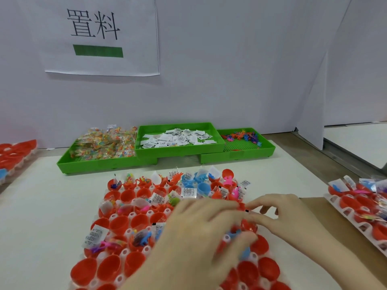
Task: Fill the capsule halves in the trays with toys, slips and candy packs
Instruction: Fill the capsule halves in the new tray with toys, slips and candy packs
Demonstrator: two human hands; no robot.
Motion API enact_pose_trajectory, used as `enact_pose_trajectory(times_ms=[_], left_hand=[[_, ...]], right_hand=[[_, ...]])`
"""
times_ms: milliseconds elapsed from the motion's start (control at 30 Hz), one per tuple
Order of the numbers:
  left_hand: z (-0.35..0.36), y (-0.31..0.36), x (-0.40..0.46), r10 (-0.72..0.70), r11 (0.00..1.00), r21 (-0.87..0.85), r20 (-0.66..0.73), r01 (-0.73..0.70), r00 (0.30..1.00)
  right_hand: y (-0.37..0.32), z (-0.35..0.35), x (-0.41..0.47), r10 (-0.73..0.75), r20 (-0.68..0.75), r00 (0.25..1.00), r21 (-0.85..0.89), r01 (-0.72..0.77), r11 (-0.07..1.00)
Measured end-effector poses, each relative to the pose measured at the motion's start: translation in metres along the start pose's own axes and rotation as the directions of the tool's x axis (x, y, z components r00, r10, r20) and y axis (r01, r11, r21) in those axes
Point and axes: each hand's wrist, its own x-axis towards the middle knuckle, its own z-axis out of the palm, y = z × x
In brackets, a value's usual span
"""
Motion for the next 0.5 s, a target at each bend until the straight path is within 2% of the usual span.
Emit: enact_pose_trajectory(times_ms=[100, 167, 267, 333, 433, 500], left_hand=[[-0.023, -0.034, -0.010, -0.093, 0.995, -0.068, -0.246, 0.078, 0.965], [-0.038, -0.062, -0.016, -0.213, 0.972, -0.164, -0.315, 0.168, 0.925], [-0.054, -0.128, -0.024, -0.368, 0.930, -0.145, -0.428, 0.339, 0.825], [-0.061, -0.185, -0.030, -0.550, 0.829, -0.190, -0.446, 0.526, 0.706], [-0.065, -0.258, -0.037, -0.731, 0.660, -0.178, -0.377, 0.730, 0.569], [-0.068, -0.286, -0.033, -0.767, 0.598, -0.088, -0.352, 0.796, 0.537]], right_hand=[[-0.002, -0.002, -0.002, 0.034, 0.000, 0.999, 0.024, -0.034, 0.999], [-0.002, -0.006, -0.001, 0.102, -0.040, 0.994, 0.052, -0.100, 0.994], [-0.001, -0.016, 0.012, 0.145, -0.154, 0.977, 0.133, -0.125, 0.983], [0.000, -0.022, 0.034, 0.159, -0.259, 0.953, 0.176, -0.115, 0.978], [0.006, -0.021, 0.089, 0.163, -0.386, 0.908, 0.169, -0.104, 0.980], [0.015, -0.016, 0.133, 0.150, -0.403, 0.903, 0.108, -0.116, 0.987]])
